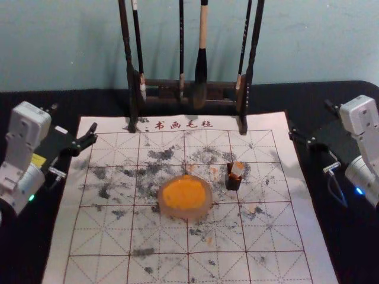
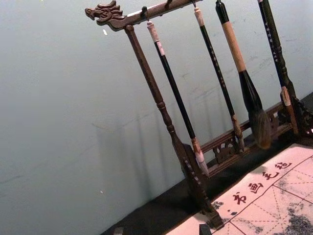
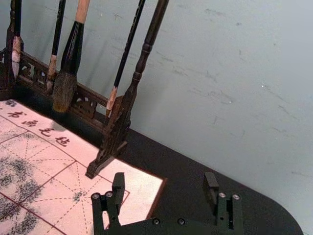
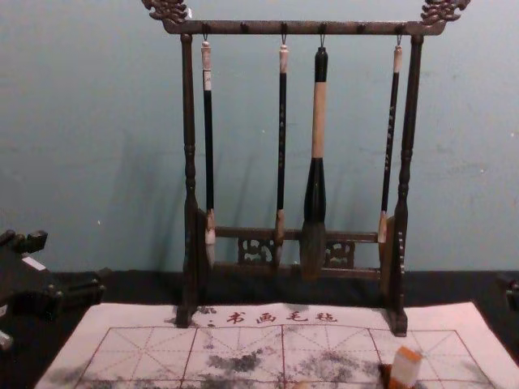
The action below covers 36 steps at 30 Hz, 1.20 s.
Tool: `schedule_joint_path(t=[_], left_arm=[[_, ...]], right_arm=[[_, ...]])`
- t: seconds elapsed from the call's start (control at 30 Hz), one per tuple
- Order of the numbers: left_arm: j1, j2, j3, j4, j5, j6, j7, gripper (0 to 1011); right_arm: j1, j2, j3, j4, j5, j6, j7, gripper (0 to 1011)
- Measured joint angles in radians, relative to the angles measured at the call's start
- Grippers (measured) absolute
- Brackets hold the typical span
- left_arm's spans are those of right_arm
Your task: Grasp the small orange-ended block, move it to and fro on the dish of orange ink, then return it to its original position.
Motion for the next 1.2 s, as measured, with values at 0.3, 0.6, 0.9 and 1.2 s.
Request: schedule_joint_path(t=[0.3, 0.6, 0.9, 1.2], left_arm=[[0.000, 0.000, 0.000, 0.000, 0.000, 0.000, 0.000, 1001], [0.000, 0.000, 0.000, 0.000, 0.000, 0.000, 0.000, 1001], [0.000, 0.000, 0.000, 0.000, 0.000, 0.000, 0.000, 1001], [0.000, 0.000, 0.000, 0.000, 0.000, 0.000, 0.000, 1001]], right_arm=[[-0.019, 0.005, 0.013, -0.018, 0.012, -0.003, 0.050, 1002], [-0.101, 0.038, 0.021, -0.106, 0.070, 0.048, 0.147, 1002], [-0.174, 0.045, 0.011, -0.165, 0.118, 0.082, 0.245, 1002], [-0.144, -0.002, -0.010, -0.123, 0.113, 0.052, 0.320, 1003]])
